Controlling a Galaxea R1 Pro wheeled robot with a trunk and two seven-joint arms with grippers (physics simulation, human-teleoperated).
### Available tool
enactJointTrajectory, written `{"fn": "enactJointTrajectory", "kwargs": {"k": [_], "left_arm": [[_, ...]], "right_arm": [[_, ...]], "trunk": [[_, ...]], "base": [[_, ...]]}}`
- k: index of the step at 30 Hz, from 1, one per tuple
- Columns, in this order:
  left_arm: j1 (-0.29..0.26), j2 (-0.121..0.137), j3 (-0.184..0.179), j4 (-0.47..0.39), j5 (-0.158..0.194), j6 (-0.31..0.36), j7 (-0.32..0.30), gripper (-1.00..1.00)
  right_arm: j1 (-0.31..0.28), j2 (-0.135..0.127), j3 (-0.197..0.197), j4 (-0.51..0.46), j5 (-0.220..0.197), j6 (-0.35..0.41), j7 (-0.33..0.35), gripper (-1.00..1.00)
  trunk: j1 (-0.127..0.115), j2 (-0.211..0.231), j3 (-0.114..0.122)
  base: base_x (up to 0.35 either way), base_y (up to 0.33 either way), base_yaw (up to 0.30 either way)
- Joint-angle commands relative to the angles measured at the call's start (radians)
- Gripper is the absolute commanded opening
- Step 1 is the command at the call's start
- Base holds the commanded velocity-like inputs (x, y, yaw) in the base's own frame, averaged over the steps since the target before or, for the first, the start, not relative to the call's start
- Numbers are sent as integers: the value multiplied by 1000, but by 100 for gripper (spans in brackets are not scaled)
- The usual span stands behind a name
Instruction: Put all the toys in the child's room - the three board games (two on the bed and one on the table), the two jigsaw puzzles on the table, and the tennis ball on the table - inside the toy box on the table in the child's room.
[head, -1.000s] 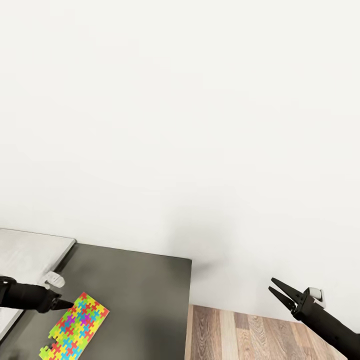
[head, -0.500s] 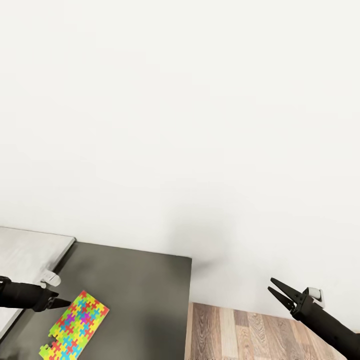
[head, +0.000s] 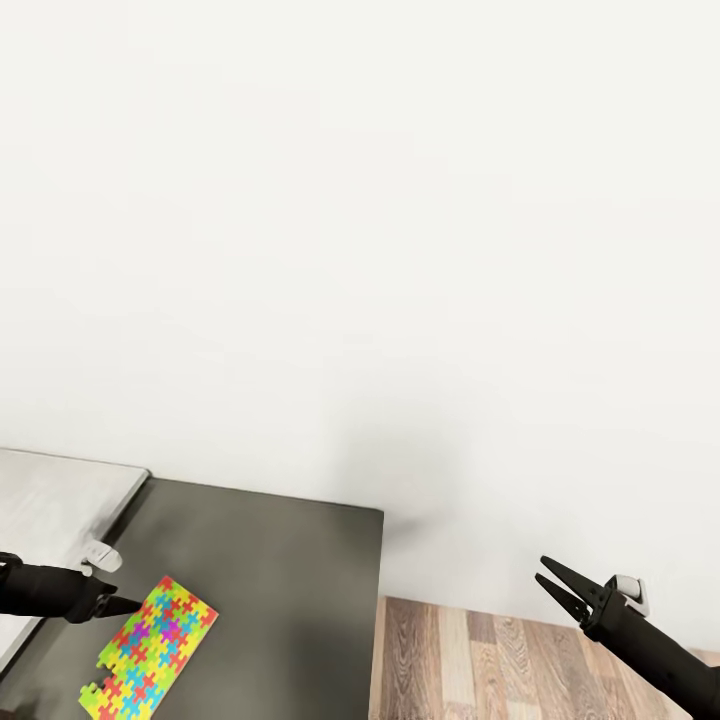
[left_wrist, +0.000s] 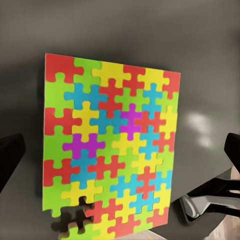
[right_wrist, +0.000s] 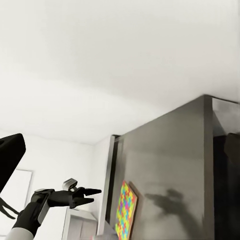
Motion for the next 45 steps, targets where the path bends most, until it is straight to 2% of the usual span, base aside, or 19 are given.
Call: {"fn": "enactJointTrajectory", "kwargs": {"k": [1,40,45], "left_arm": [[-1,-1,2,-1,-8,11,-9,100],[-1,4,2,-1,-11,15,-9,100],[-2,11,3,-1,-11,16,-9,100]], "right_arm": [[-1,0,-1,0,0,4,2,100],[-1,1,2,-2,0,4,2,100],[-1,3,2,-2,0,4,2,100]], "trunk": [[1,-2,-4],[1,-2,-66],[1,-2,-74]], "base": [[0,0,0],[0,0,0],[0,0,0]]}}
